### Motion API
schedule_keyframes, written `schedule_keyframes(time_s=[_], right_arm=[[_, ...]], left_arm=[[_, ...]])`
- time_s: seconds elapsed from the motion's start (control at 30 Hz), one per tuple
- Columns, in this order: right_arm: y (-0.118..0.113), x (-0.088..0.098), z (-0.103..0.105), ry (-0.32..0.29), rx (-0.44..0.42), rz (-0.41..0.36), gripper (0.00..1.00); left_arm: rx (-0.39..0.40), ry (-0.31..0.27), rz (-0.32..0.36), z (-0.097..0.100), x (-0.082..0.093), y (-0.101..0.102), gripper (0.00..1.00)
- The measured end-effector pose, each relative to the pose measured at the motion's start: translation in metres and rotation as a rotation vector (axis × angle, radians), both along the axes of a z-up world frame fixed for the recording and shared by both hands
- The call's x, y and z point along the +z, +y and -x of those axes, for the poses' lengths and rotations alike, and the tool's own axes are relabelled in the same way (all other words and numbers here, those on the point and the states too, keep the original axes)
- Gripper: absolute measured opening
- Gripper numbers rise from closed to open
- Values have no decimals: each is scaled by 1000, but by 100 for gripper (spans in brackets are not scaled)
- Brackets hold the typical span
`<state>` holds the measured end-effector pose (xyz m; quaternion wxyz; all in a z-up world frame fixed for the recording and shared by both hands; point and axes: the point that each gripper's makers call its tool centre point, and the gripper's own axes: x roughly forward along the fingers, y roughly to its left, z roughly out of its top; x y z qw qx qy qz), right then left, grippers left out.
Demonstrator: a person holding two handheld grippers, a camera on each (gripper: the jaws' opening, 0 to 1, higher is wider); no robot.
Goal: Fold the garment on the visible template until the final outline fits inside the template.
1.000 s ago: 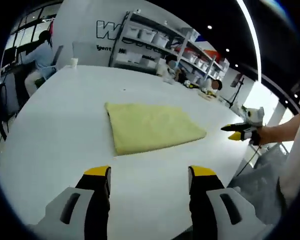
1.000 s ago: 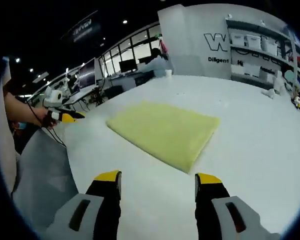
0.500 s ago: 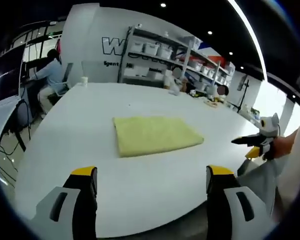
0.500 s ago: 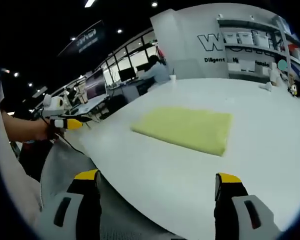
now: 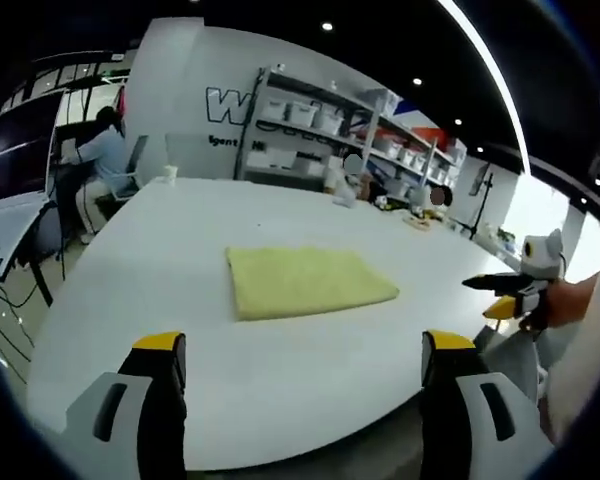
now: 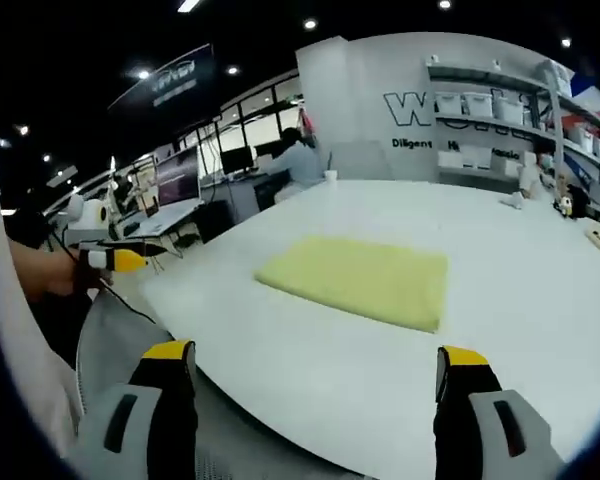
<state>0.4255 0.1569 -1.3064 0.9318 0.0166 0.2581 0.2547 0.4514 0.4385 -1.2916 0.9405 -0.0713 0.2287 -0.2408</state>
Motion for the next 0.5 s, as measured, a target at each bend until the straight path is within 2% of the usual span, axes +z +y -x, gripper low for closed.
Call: schedule_keyframes(time_s=[0.07, 0.23, 0.37, 0.5], right_arm=[[1, -3, 0, -5, 6, 22, 99], [0, -2, -1, -12, -3, 15, 99], [2, -5, 2, -4, 3, 13, 99], [2, -5, 2, -9, 2, 37, 99]], left_arm=[[2, -1, 3, -1, -2, 2, 99], [-17, 0, 0, 3, -3, 0, 99], [-16, 28, 28, 4, -6, -1, 99], [-37, 51, 16, 8, -10, -3, 99]])
